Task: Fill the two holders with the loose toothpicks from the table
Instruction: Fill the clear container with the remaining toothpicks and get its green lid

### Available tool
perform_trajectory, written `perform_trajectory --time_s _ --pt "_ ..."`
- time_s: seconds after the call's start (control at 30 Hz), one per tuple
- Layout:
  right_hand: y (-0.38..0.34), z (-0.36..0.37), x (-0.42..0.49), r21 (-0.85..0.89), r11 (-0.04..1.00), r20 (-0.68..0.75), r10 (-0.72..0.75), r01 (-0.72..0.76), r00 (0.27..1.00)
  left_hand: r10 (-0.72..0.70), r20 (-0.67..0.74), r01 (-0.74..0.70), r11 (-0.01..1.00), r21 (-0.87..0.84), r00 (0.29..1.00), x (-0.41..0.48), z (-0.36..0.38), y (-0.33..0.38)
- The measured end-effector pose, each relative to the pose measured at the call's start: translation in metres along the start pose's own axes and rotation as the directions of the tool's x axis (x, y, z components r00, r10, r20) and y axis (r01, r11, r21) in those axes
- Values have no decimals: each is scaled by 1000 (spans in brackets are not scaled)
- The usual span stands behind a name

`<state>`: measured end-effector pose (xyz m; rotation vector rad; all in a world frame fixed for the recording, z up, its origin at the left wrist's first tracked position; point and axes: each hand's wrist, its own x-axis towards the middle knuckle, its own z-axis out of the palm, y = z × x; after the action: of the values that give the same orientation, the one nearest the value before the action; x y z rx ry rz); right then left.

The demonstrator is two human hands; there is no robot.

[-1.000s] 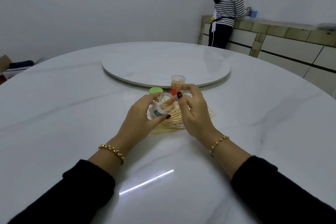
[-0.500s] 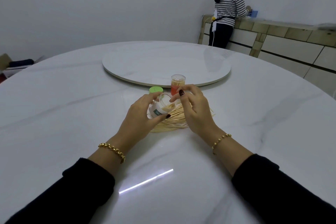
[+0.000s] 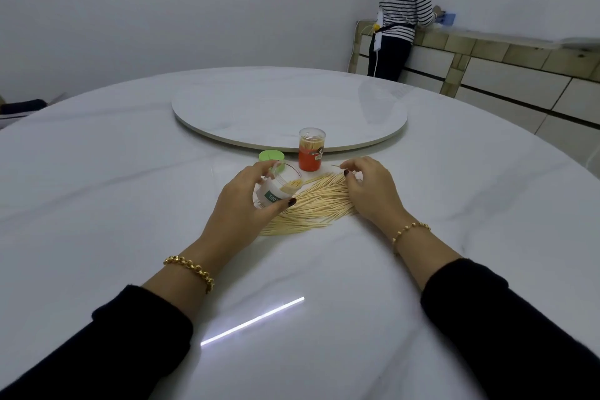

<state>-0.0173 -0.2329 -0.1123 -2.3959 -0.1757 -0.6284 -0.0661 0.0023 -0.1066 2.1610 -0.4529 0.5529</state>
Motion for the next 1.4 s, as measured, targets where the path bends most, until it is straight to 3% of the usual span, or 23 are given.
perform_trajectory --time_s 0.17,0.27,0.37,0.57,0.8,1.1,1.4 --pt "16 0 16 -129 985 94 125 -113 988 -1 2 1 1000 -9 1000 1 2 0" --pt "17 1 21 -172 980 175 135 -105 975 -1 8 1 1000 -16 1000 1 2 1" --pt "14 3 21 -236 972 264 85 -21 961 -10 12 10 1000 -24 1000 1 2 0" --pt "0 10 15 -112 984 369 -91 141 925 -19 7 19 1000 -11 1000 2 0 0" --pt "-8 8 9 -117 957 242 -230 264 943 -14 7 14 1000 -8 1000 1 -2 -1" --pt "-20 4 3 -135 951 109 -266 280 958 -21 14 21 1000 -12 1000 1 -1 -3" --pt "-30 -2 -2 105 972 -63 -204 210 977 -26 8 26 1000 -15 1000 1 -2 -3"
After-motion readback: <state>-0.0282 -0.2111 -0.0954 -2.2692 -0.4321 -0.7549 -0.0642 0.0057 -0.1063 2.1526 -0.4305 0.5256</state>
